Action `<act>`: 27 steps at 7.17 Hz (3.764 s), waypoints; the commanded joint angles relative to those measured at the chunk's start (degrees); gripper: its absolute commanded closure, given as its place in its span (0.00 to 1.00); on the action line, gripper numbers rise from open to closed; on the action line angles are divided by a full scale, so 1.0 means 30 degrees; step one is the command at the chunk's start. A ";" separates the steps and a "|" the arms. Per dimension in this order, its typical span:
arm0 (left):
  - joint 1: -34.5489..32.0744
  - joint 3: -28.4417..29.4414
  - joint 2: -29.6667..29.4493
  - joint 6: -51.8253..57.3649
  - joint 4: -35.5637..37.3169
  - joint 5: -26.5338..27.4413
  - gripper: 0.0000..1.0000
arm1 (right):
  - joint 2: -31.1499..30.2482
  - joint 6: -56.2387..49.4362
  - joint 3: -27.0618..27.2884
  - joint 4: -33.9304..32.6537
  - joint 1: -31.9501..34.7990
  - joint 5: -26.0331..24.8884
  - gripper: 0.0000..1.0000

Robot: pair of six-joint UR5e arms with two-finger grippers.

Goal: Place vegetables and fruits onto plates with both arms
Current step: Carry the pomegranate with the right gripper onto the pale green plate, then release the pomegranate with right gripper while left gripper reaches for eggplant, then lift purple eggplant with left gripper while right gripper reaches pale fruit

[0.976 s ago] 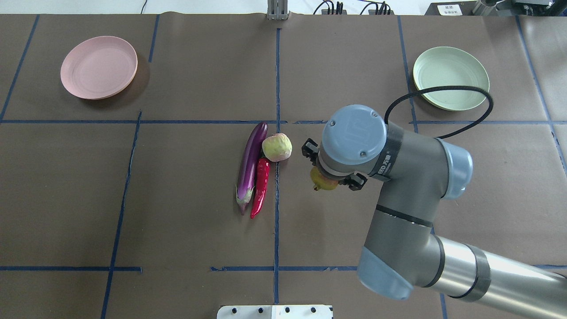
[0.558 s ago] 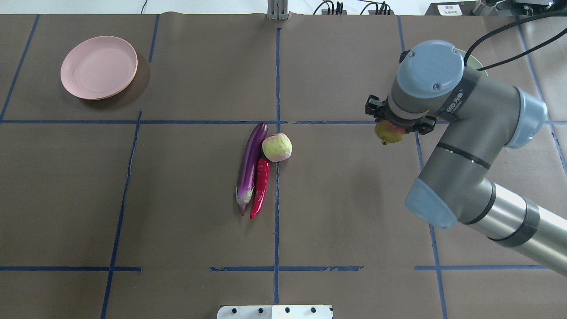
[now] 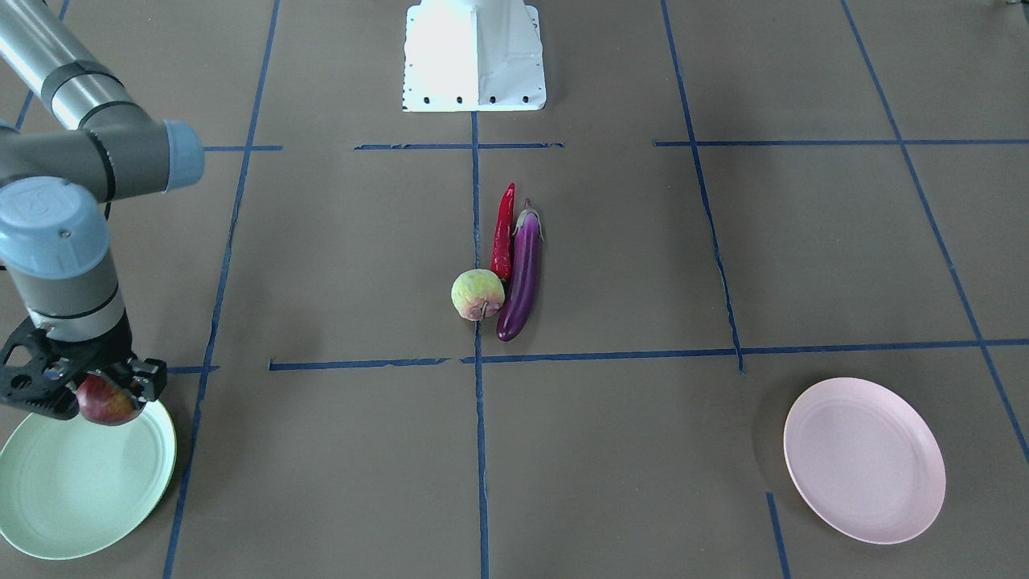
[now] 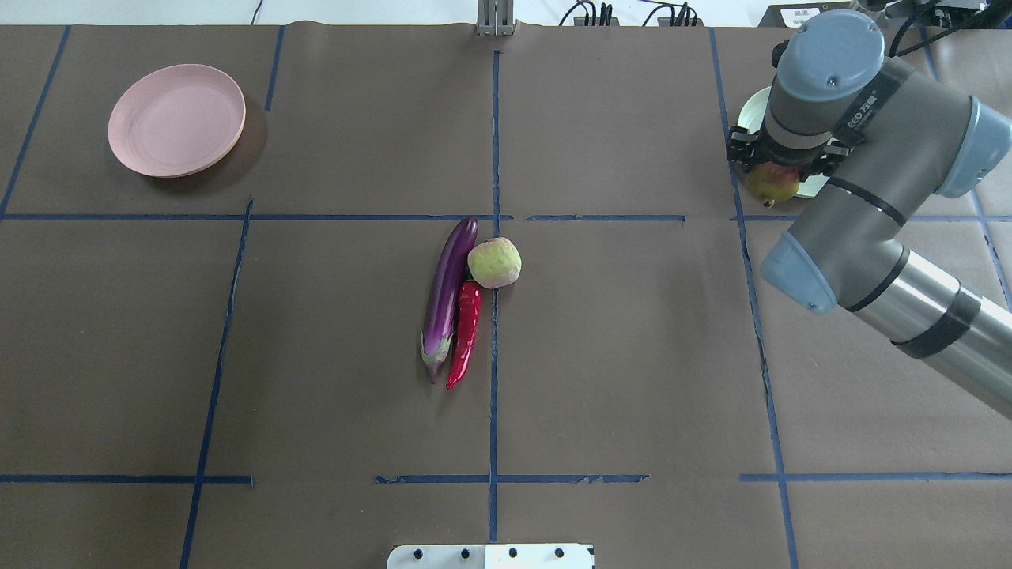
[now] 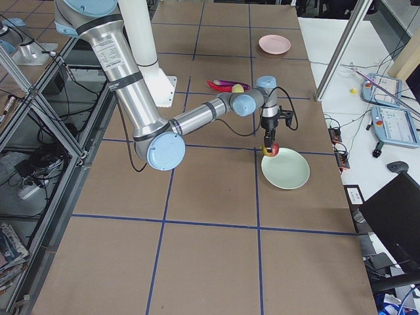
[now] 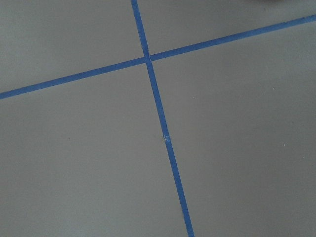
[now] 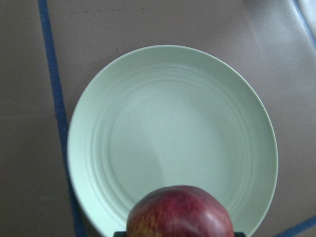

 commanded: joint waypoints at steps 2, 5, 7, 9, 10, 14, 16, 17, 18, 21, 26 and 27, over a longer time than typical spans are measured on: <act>0.0660 -0.0094 -0.0155 -0.0126 -0.0126 -0.1379 0.00 | -0.0390 -0.2761 -0.1799 0.1977 0.1019 0.0484 0.64; 0.2093 -0.0360 -0.1935 -0.3580 -0.0155 -0.2670 0.00 | -0.0275 -0.2885 0.0155 0.1891 0.1661 0.5187 0.00; 0.4490 -0.0534 -0.4478 -0.7925 -0.0155 -0.3080 0.00 | -0.1614 -0.2739 0.3196 0.1802 0.1723 0.8500 0.00; 0.7241 -0.0974 -0.7319 -1.3137 -0.0126 -0.2964 0.00 | -0.1858 -0.1867 0.4934 0.1772 0.1665 1.0296 0.00; 0.8618 -0.0975 -0.8522 -1.5485 -0.0126 -0.2818 0.00 | -0.1799 -0.0468 0.5578 0.1772 0.1635 1.0796 0.00; 1.4474 -0.0273 -1.2305 -2.0307 -0.0416 0.1476 0.00 | -0.2033 0.0103 0.6521 0.1772 0.1518 1.1647 0.00; 1.7262 0.3161 -1.3536 -2.3512 -0.5632 0.4054 0.00 | -0.1771 0.2256 0.7279 0.1831 0.0092 1.1681 0.00; 1.8406 0.5476 -1.4211 -2.4725 -0.8331 0.5721 0.00 | -0.1653 0.3721 0.7573 0.1976 -0.0875 1.1361 0.00; 1.8881 0.6196 -1.4421 -2.5810 -0.9547 0.6579 0.00 | -0.1333 0.4171 0.7634 0.2006 -0.1349 1.1039 0.00; 1.9470 0.7309 -1.5357 -2.6202 -0.9618 0.6763 0.01 | -0.1242 0.4761 0.7635 0.2065 -0.2115 1.0215 0.00; 1.9443 0.7317 -1.5594 -2.7081 -0.9501 0.7875 1.00 | -0.1242 0.4791 0.7635 0.2065 -0.2203 1.0098 0.00; 1.8602 0.7142 -1.5624 -2.6936 -0.9530 0.7876 1.00 | -0.1242 0.4791 0.7635 0.2036 -0.2203 1.0098 0.00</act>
